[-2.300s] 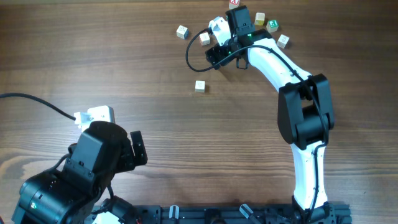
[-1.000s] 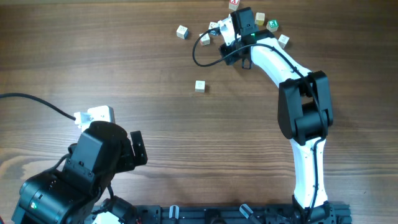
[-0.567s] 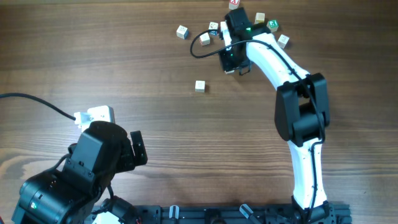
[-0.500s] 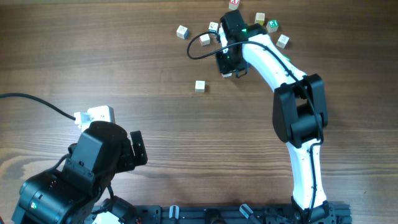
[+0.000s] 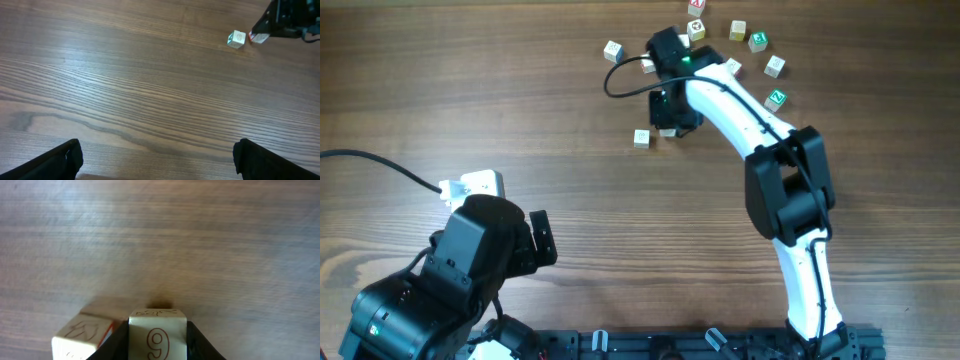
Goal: Form a horizontal line
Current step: 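Grasp the white block with number 9 using the right gripper, then place the 9 block right beside the 6 block and release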
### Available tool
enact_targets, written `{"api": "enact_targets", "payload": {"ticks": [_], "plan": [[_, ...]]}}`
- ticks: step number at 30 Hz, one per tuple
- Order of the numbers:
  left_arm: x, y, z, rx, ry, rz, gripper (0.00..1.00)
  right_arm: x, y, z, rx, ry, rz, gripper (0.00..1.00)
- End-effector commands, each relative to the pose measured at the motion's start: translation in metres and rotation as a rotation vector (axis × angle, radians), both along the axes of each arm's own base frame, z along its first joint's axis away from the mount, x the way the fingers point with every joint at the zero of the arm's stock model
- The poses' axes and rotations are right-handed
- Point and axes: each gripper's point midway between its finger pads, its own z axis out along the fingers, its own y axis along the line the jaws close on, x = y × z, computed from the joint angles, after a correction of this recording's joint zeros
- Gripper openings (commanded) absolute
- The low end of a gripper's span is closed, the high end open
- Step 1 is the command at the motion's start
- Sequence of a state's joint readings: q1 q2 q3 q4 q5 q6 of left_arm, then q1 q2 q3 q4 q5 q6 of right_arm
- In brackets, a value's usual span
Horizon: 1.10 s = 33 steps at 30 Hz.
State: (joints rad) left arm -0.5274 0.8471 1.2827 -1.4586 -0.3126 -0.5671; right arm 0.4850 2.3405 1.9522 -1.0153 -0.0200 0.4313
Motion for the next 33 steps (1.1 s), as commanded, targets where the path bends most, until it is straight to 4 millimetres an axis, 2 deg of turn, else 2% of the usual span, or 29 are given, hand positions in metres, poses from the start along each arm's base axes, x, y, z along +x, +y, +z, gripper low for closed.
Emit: {"api": "enact_targets", "payload": {"ticks": [1,8,12,14,17,24,27,29,31,33], "plan": [[0.000,0.000,-0.001,-0.014,0.002,0.018,1.00,-0.001,-0.003,0.020,-0.033,-0.039,-0.045,0.04],[0.000,0.000,-0.001,-0.014,0.002,0.018,1.00,-0.002,-0.003,0.020,-0.051,-0.046,-0.056,0.05],[0.000,0.000,-0.001,-0.014,0.002,0.018,1.00,-0.012,0.002,0.019,-0.046,-0.013,-0.043,0.14],[0.000,0.000,-0.001,-0.014,0.002,0.018,1.00,-0.015,0.005,0.018,-0.037,0.000,-0.040,0.22],[0.000,0.000,-0.001,-0.014,0.002,0.018,1.00,-0.019,0.004,0.018,-0.038,0.015,-0.061,0.24],[0.000,0.000,-0.001,-0.015,0.001,0.018,1.00,-0.019,0.004,0.018,-0.034,0.019,-0.068,0.38],[0.000,0.000,-0.001,-0.014,0.002,0.018,1.00,-0.019,0.006,0.018,-0.022,0.022,-0.068,0.51],[0.000,0.000,-0.001,-0.014,0.002,0.018,1.00,-0.020,0.007,0.018,-0.017,0.024,-0.082,0.53],[0.000,0.000,-0.001,-0.014,0.002,0.018,1.00,-0.019,0.007,0.018,-0.015,0.021,-0.084,0.60],[0.000,0.000,-0.001,-0.014,0.002,0.018,1.00,-0.018,0.008,0.018,-0.013,0.017,-0.084,0.63]]}}
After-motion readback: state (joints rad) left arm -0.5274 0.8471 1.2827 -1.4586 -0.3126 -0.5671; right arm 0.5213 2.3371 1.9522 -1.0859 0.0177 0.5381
